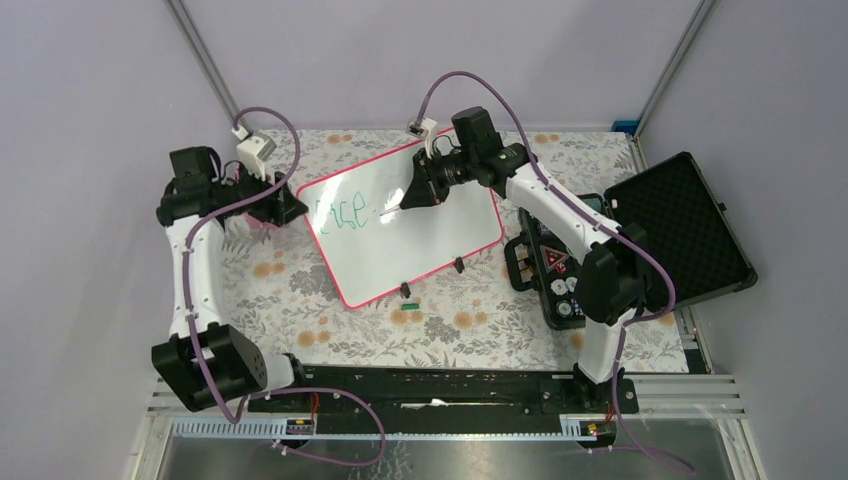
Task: Write a sentence on the whiteboard
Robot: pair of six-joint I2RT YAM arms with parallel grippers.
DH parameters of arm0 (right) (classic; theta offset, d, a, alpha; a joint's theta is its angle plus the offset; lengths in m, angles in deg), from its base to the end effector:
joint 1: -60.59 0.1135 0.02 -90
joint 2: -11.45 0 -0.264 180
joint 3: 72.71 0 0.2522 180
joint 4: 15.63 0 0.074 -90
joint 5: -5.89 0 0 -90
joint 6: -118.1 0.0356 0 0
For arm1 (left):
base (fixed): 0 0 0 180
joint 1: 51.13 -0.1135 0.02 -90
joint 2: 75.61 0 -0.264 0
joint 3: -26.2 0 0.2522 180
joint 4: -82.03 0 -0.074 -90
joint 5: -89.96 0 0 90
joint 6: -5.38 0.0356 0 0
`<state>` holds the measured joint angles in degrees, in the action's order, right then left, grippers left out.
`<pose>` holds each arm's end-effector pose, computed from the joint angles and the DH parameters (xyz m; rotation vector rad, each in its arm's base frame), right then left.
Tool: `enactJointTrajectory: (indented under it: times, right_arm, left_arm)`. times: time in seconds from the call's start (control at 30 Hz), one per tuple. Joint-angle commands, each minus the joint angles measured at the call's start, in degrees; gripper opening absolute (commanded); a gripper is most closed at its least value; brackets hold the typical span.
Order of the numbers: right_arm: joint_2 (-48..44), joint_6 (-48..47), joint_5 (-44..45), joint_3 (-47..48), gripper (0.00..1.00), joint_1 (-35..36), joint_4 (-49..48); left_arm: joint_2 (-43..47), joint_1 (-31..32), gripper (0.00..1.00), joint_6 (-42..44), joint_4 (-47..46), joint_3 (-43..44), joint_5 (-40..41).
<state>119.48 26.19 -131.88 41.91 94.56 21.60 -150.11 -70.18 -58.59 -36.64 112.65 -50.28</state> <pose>0.3473 0.2658 0.3436 -1.1345 1.8082 1.2066 0.2539 0.0587 0.3467 0.4930 2.0801 -0.6133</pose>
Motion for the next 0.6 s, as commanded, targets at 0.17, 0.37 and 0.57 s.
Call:
enactJointTrajectory:
  times: [0.17,0.37,0.57]
  right_arm:
    - [-5.5,11.6,-4.7,-2.2,0.0,1.7,-5.6]
    - [-6.2,15.6,-6.0,-4.0,0.0,2.9,-7.8]
    - [-6.5,17.7,-7.6,-5.3,0.0,3.6,-8.7]
  left_arm:
    - [2.8,9.4,0.7,11.6,13.0,18.4,5.4]
    - [3.2,31.1,0.7,10.4,12.7,16.8,17.5]
    - [1.4,43.7,0.69,9.7,12.5,14.8,27.0]
